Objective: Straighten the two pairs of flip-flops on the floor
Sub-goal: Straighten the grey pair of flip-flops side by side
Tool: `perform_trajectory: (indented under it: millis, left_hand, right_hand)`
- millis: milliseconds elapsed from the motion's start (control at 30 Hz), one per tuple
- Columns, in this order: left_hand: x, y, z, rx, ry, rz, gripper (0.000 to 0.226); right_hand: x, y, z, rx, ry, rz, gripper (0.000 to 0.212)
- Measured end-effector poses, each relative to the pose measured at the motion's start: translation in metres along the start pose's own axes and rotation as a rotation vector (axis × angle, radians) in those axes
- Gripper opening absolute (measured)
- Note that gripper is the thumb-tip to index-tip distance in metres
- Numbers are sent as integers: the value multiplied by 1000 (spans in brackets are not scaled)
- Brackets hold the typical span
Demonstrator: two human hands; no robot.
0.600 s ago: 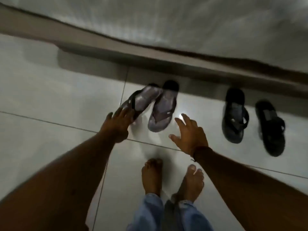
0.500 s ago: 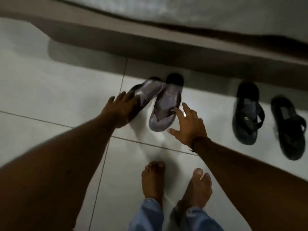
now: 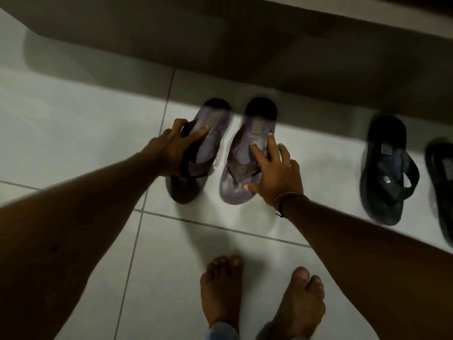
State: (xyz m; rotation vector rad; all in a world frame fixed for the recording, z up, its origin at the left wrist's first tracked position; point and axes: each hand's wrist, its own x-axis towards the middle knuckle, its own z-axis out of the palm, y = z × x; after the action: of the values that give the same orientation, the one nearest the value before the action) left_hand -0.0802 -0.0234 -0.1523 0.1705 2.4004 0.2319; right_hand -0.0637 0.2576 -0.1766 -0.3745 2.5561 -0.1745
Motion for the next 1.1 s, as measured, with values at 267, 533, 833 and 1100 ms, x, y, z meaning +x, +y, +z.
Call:
perform_trajectory:
  millis: [267,533,833,1100]
  left_hand:
    - [9,50,-3,-125,32,-105,146]
    - [11,60,-14,-55,2,-85,149]
    - [-5,160,-46,262,62,0,141]
    - [55,375,-14,-91,-23,93,141]
  right_hand:
    - [0,16,-4,-45,-31,-27,114]
    - [-1,21,-6,-22,-31,-47,120]
    - [-151,154,-5,129,160,138,112]
    - [-210,376,-50,30,137,467,120]
